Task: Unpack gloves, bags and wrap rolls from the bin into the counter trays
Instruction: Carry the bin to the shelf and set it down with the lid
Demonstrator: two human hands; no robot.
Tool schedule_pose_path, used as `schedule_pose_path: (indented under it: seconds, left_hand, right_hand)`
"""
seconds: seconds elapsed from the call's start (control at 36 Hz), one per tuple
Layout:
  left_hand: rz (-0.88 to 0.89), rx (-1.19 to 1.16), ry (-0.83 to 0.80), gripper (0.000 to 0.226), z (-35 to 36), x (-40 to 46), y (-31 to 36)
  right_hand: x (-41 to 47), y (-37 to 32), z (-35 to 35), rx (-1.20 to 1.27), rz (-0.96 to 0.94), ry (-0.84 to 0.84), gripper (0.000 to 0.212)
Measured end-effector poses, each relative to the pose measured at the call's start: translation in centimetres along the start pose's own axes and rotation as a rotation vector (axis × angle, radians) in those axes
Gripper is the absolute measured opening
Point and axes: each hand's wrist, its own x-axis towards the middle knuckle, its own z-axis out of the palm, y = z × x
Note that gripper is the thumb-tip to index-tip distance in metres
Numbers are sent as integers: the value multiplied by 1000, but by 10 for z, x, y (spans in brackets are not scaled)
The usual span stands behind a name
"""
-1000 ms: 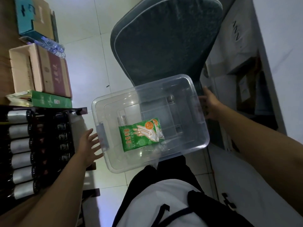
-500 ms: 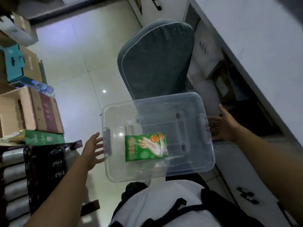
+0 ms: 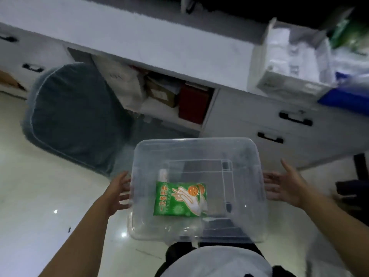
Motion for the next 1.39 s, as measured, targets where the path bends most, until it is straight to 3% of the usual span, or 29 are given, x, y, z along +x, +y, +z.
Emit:
schedule_pose_path:
  seconds: [0.11,0.28,0.42,0.58,0.72,0.94,1.28,1.39]
  left_hand:
    - [24,234,-95,47,77,8,34]
    - [62,578,-260,59,212,-6,70]
    - [105,782,-392,48,336,-44,71]
    - [305,1110,-373,58,474,-109,57]
    - [369,1332,-388,62,574,-155,44]
    - [415,1576,-518,78,724,-192,54]
    - [460,1867,-776,83,971,-212,85]
    - [531,1910,-824,77,1041,-227,96]
  right_hand:
    - [-47,54,-73,142,-25,167,92]
    - [-120,136,-160,404,-31,317,88]
    - [-185,203,-207,596,-74,412,79]
    - [-252,291,-247,883,-181,408,82]
    - [-284,327,-266,1047,-218,446,85]
    - [-296,325,-282,1278,-275,535,76]
    - [-275,246,-310,1613,-395,636,77]
    - [-259,206,-329,1697,-434,641,86]
